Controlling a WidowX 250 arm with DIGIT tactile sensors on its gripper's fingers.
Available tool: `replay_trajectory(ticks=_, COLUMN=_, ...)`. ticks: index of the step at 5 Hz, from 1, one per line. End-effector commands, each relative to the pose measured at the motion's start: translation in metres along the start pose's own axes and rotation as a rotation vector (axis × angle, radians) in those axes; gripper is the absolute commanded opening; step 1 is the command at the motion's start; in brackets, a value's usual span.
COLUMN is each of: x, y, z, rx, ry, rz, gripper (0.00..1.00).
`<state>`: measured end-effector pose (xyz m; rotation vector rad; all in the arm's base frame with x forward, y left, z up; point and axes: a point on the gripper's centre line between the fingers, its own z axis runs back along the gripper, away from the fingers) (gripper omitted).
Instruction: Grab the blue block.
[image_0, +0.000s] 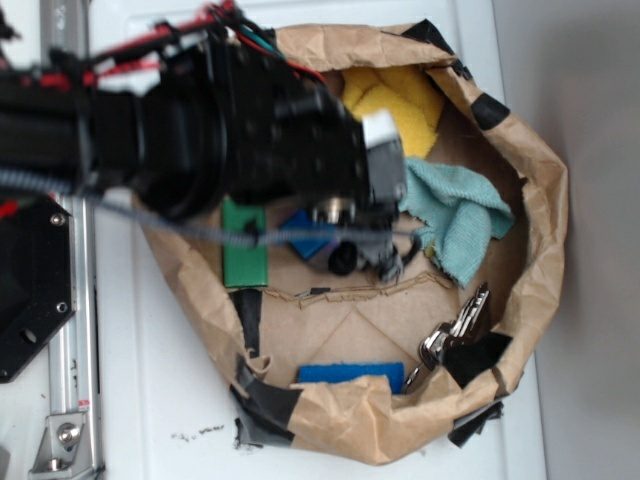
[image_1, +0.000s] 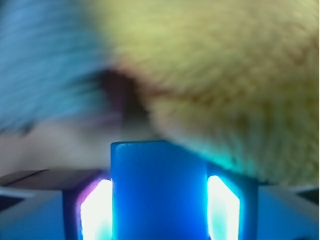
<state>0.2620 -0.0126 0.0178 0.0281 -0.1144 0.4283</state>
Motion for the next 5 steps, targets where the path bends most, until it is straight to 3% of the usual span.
replay_trajectory(ticks=1, x=0.021, y=0.001, z=0.102, rx=0.056, ry=-0.319, rz=-0.375, gripper=0.00)
replay_trajectory(ticks=2, x=0.040, y=0.013, z=0.136, rx=0.006, ry=-0.274, rz=-0.344, gripper=0.00)
replay_trajectory(ticks=4, x=0.044, y=0.016, z=0.131, rx=-0.062, ry=-0.157, rz=-0.317, gripper=0.00)
replay_trajectory(ticks=5, x=0.043, y=0.012, z=0.123, rx=-0.058, ry=-0.119, rz=-0.323, gripper=0.00)
